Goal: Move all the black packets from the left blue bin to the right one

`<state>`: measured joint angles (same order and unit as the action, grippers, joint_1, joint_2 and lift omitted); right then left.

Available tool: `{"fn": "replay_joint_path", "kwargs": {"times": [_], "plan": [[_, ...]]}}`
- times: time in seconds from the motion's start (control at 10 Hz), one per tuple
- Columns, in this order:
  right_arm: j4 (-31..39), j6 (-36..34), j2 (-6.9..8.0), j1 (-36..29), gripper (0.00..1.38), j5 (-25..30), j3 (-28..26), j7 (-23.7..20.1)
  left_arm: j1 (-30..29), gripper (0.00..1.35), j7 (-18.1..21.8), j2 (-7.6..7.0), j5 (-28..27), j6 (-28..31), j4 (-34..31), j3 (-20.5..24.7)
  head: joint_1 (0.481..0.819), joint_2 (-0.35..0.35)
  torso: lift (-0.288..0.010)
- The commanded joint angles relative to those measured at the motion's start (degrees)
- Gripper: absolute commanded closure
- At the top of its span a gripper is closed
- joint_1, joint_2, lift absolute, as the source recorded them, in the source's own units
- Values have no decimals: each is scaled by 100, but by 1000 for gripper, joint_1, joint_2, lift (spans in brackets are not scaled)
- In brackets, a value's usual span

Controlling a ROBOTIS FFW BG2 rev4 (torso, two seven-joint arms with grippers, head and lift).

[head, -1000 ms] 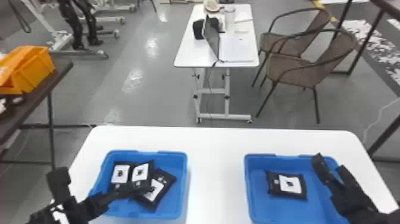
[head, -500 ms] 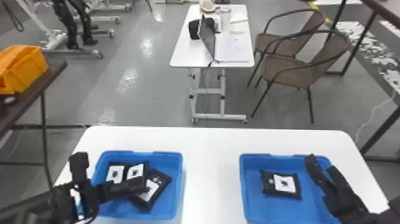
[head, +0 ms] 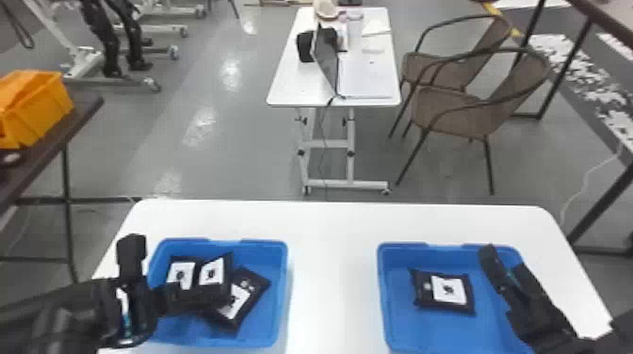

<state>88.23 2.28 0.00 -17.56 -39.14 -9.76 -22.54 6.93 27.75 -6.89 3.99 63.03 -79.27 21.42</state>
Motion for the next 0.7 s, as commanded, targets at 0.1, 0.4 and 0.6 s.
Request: {"fn": "replay_joint_path", "kwargs": {"times": [0.1,0.4,0.6], "plan": [[-69,0,5,51,144,-67,0,-75,212,565,3,-181,-109,193,404,-191,695,72,0],[-148,0,5,60,144,-172,53,-128,326,947,38,-269,-109,17,702,-279,695,82,0],[-165,0,5,51,144,-234,70,-163,256,1173,354,-313,-47,-212,685,-340,695,86,0]]}}
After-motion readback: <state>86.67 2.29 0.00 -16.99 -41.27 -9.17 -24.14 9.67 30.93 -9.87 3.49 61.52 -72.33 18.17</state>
